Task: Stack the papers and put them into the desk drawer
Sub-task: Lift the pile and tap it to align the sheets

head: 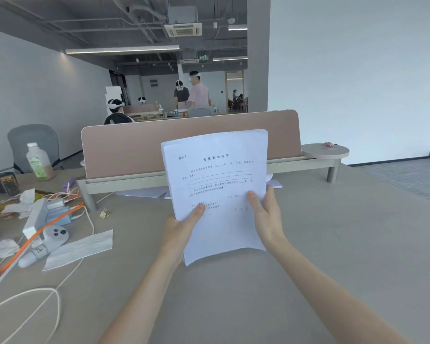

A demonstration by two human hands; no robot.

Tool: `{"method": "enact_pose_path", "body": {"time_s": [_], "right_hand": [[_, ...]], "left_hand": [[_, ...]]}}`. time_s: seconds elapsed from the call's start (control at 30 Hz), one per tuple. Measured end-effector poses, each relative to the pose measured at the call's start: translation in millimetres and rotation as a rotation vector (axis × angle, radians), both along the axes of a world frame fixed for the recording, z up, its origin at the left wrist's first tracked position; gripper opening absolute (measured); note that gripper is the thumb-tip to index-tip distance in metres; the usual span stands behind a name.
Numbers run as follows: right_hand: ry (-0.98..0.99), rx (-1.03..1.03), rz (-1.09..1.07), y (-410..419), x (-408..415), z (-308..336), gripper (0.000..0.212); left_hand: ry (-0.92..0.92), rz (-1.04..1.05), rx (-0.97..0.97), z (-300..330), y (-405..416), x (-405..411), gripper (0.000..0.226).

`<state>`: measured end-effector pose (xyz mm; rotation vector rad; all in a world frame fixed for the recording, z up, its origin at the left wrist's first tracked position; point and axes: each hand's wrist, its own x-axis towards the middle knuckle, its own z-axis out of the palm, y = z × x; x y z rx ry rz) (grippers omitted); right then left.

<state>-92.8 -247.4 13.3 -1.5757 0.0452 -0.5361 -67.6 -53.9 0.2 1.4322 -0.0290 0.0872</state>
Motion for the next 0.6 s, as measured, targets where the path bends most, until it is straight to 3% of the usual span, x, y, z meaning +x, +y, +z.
{"method": "enact_pose_path", "body": {"time_s": [0.23, 0.4, 0.6], "right_hand": [[0.139, -0.058, -0.024, 3, 6, -29, 0.024], [0.204, -0.109, -0.013, -1, 12, -42, 0.018], [0.29, -0.079, 0.06, -13, 26, -55, 0.029]], "left_hand": [[0.028, 0.068, 0.086, -25, -4, 4, 0.009], [0.018, 0.043, 0.106, -35, -6, 14, 0.009], [0.069, 0.015, 0.059, -45, -6, 29, 0.013]]}}
